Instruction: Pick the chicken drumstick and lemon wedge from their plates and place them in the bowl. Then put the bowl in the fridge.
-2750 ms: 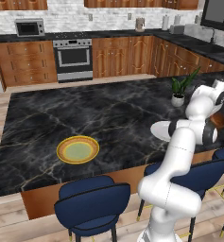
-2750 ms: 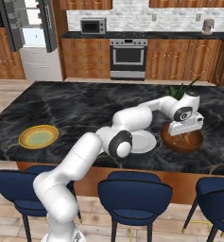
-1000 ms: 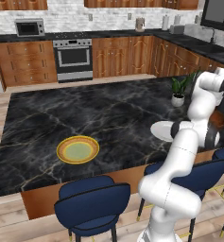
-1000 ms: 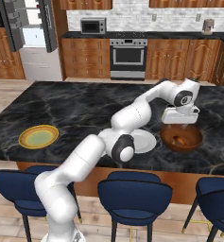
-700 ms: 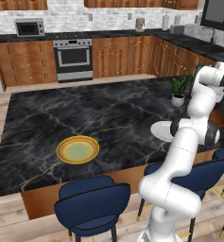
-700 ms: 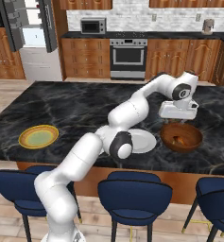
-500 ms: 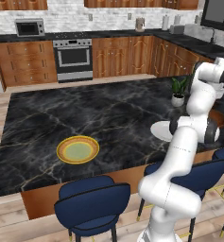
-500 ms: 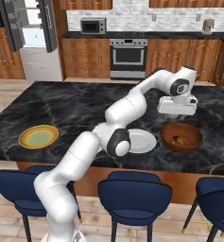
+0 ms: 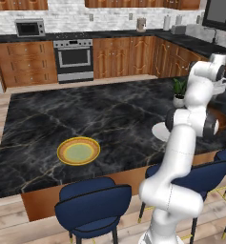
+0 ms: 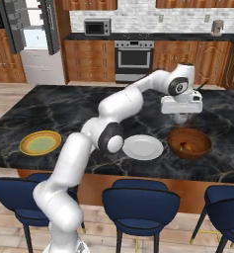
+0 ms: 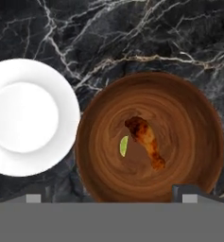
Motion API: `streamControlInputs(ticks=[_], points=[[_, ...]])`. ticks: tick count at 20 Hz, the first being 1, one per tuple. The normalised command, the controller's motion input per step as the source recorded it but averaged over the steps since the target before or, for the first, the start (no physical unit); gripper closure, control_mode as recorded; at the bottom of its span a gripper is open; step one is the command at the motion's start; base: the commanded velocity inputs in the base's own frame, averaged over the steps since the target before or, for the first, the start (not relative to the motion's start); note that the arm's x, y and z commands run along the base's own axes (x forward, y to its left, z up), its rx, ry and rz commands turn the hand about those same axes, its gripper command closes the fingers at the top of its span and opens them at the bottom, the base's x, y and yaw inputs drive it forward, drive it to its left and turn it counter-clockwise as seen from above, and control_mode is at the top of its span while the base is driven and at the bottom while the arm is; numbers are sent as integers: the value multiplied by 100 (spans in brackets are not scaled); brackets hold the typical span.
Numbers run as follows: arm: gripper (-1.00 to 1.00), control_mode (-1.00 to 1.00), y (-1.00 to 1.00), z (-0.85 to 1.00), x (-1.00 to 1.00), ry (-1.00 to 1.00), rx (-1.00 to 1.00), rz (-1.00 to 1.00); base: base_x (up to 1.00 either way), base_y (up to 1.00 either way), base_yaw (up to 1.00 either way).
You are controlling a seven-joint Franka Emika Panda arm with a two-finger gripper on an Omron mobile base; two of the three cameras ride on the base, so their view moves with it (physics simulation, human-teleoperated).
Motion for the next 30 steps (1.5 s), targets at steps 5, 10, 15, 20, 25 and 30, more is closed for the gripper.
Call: streamControlInputs(ticks=[5, 10, 15, 20, 25, 30], points=[[-100, -100, 60, -50, -15, -17, -37, -13, 0, 0, 0], [-100, -100, 25, -11, -1, 2, -10, -14, 0, 0, 0], [-100, -100, 16, -11, 5, 3, -5, -8, 0, 0, 0], [-100, -100, -5, 2, 16, 12, -1, 0, 0, 0, 0], [-100, -100, -4, -5, 10, 2, -2, 0, 0, 0, 0], [-100, -100, -18, -8, 22, 9, -2, 0, 0, 0, 0]])
